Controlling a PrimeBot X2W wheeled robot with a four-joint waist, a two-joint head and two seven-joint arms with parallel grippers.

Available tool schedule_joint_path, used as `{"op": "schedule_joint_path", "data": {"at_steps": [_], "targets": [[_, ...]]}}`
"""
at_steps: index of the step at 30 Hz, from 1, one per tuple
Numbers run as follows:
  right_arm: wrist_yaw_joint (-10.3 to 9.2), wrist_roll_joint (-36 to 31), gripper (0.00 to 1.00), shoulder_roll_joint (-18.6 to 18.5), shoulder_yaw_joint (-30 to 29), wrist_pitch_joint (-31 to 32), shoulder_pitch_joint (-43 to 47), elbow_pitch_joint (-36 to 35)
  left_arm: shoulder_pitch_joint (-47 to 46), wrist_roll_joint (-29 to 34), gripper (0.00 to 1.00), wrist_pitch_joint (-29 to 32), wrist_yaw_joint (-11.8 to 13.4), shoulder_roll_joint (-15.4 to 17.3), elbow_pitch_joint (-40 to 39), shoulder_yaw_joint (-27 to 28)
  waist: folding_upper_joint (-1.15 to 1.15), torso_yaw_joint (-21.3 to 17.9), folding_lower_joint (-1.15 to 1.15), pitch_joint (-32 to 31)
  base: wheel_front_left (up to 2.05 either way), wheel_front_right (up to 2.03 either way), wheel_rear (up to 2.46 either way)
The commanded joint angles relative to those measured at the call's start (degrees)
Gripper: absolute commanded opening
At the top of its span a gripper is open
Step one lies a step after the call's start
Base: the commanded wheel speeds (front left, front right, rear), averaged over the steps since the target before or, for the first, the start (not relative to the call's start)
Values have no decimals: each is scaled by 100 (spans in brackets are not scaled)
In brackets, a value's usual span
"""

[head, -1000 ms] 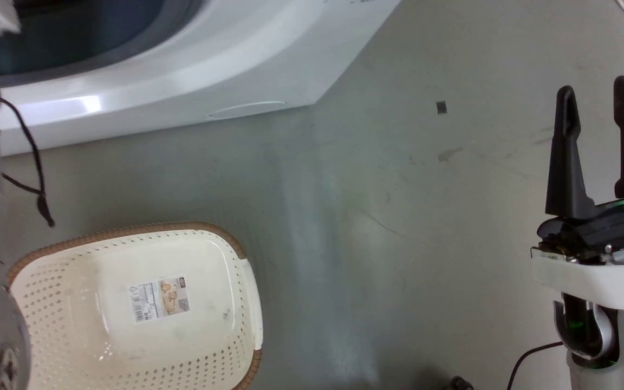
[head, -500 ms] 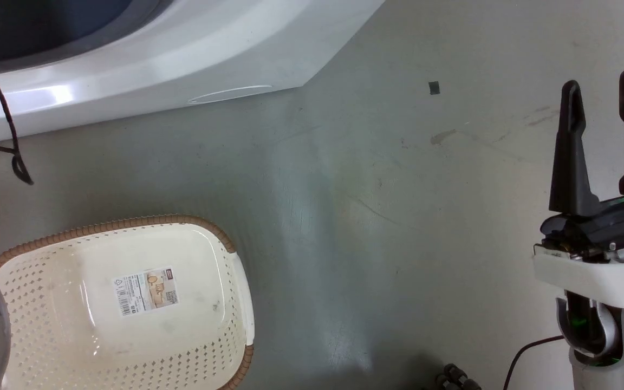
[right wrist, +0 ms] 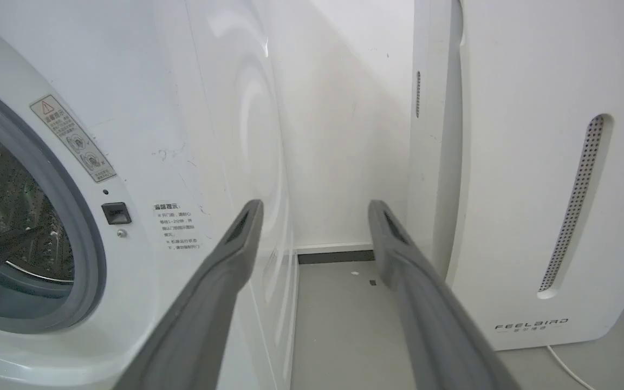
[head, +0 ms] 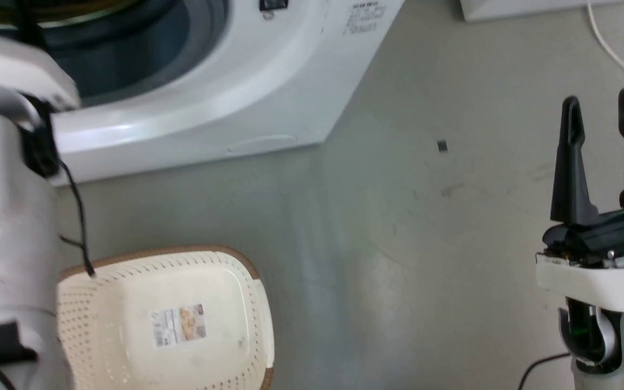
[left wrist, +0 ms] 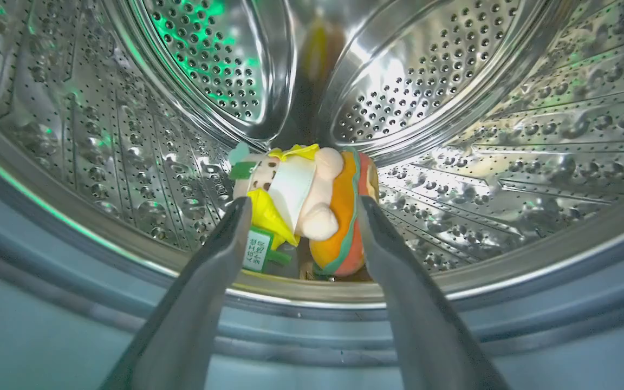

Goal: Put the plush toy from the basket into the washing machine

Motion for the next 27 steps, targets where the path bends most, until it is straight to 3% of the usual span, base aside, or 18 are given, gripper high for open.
{"op": "schedule_joint_path", "data": {"at_steps": [1, 10, 27], "targets": [[-4, -73, 100, -3, -41, -25, 122, 41, 320, 68, 100, -30, 22, -114, -211, 18, 0, 165, 0, -369, 0, 0, 0], [-4, -276, 100, -3, -79, -25, 500, 198, 1749, 282, 100, -30, 124, -625, -1395, 72, 0, 429, 0, -1193, 0, 0, 0], [-4, -409, 100, -3, -212, -25, 1334, 433, 3991, 647, 100, -30, -95, -1208, -3014, -58, 0, 933, 0, -2387, 0, 0, 0]]}}
